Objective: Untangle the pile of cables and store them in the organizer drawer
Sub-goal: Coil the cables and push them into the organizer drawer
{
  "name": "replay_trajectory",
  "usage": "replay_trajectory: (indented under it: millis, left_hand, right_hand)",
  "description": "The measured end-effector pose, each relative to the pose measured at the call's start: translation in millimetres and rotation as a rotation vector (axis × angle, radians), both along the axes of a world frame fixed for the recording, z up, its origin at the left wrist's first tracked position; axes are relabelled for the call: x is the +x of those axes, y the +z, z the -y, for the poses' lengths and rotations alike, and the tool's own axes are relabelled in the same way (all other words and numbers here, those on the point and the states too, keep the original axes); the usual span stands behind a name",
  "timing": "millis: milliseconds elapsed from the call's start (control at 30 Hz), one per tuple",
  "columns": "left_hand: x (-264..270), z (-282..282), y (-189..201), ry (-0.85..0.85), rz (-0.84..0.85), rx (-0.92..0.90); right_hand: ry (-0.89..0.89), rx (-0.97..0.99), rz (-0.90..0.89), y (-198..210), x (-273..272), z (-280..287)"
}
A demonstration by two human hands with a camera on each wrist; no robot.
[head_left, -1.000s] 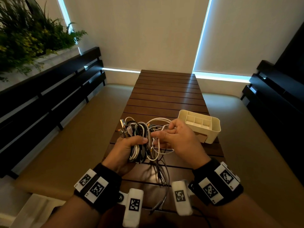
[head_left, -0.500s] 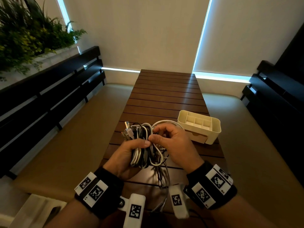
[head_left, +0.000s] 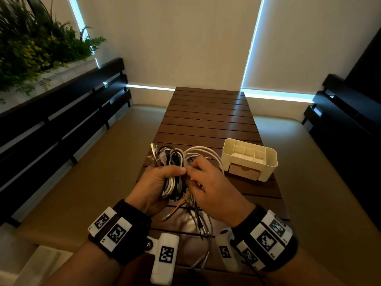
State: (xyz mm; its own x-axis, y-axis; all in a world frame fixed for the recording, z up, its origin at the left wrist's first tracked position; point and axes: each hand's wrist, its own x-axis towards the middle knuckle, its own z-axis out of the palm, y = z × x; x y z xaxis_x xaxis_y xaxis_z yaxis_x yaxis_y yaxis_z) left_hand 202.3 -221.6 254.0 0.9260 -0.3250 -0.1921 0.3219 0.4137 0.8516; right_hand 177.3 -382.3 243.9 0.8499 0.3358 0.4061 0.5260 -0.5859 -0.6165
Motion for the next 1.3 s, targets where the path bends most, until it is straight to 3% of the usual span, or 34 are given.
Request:
replay_trajectory:
  millis: [100, 200, 267, 367, 433, 633, 800, 900, 1167, 1300]
  left_hand:
    - [0.0, 2.6, -1.0, 0.072, 0.009, 0.069]
    - [-1.2, -4.5, 3.0, 0.005, -0.015, 0.079]
    - [-2.5, -11.0, 6.2, -0.075, -0.017, 0.077]
    - [-9.5, -12.4, 15.3, -0.235, 0.012, 0.094]
    - [-14.7, -13.5, 20.1, -0.313, 0.048, 0.107]
    - [-22.1, -20.7, 27.2, -0.339, 0.136, 0.052]
    - [-16.2, -35.8, 33.0, -0.163, 0.141, -0.123]
    - [-14.4, -37.1, 28.5, -0.053, 0.140, -0.186]
    - [-22.8, -19.3, 15.2, 0.030, 0.162, -0.130]
    - [-27.1, -11.1, 15.5, 0.002, 0.189, -0.091]
  right_hand:
    - [-0.031, -0.150, 0.079, 13.4, 4.0, 8.6]
    - [-0.055, 0.015, 0.093, 29.0, 5.7, 24.4]
    - [-0.016, 0.006, -0.049, 36.8, 9.3, 32.1]
    - [0.056, -0.239, -0.245, 41.9, 15.8, 28.0]
    - [0.107, -0.260, -0.334, 40.9, 18.2, 21.1]
    - [0.044, -0.019, -0.430, 29.9, 11.6, 13.3]
    - [-0.048, 0.220, -0.394, 25.6, -0.9, 13.9]
    - [-0.072, 0.232, -0.338, 27.1, -8.0, 6.5]
    - [-0.173, 0.529, -0.367, 28.9, -22.9, -11.9]
    - [-0.275, 0.543, -0.291, 26.8, -24.2, -15.9]
